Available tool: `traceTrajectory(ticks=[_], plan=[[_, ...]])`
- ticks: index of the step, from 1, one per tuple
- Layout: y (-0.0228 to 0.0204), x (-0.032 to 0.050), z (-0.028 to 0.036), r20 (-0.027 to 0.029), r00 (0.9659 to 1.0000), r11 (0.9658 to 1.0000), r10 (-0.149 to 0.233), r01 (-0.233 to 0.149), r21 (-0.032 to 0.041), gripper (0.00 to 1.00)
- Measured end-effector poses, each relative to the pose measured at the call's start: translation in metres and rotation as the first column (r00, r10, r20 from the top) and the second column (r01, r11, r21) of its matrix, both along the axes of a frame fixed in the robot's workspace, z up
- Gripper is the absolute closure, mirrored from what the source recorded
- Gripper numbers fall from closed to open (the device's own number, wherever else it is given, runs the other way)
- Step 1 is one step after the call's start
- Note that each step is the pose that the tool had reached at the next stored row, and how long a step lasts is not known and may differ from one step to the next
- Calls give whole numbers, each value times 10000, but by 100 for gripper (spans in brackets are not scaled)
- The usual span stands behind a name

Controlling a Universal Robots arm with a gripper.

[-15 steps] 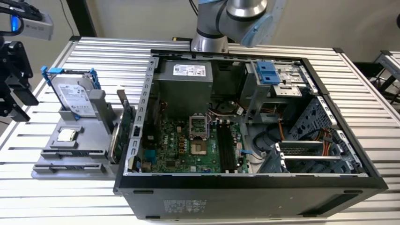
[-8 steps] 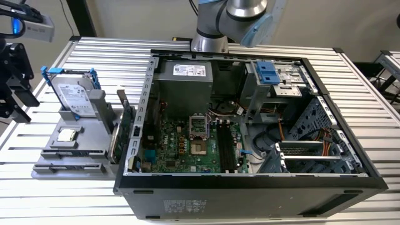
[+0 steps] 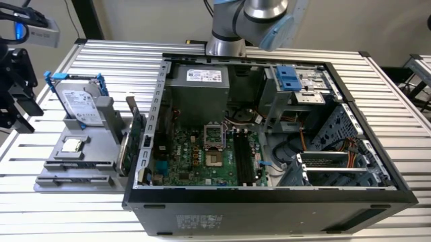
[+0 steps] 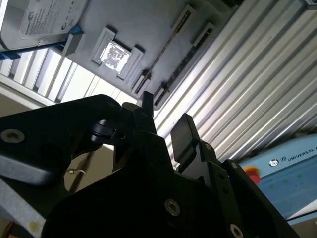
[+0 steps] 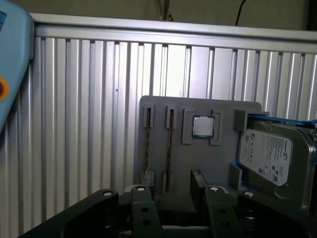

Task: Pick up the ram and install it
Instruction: 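Pick up the ram and move it above insertion slot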

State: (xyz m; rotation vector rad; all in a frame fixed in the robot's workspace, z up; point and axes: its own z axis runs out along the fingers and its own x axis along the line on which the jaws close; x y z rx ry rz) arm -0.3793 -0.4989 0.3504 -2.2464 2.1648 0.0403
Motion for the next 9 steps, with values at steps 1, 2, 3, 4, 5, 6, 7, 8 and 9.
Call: traceTrajectory(ticks=[1,2,3,4,5,6,7,8,9], plan=[[0,0,-9,0,10000,10000,0,0,0,0],[0,0,-14,0,10000,10000,0,0,0,0],[0,0,-18,0,10000,10000,0,0,0,0],[0,0,-22,0,10000,10000,0,0,0,0],[0,0,-26,0,10000,10000,0,0,0,0],[0,0,-31,0,10000,10000,0,0,-1,0],[0,0,-35,0,10000,10000,0,0,-1,0],[0,0,-39,0,10000,10000,0,0,0,0],[0,0,-43,-1,10000,10000,0,0,-1,0]])
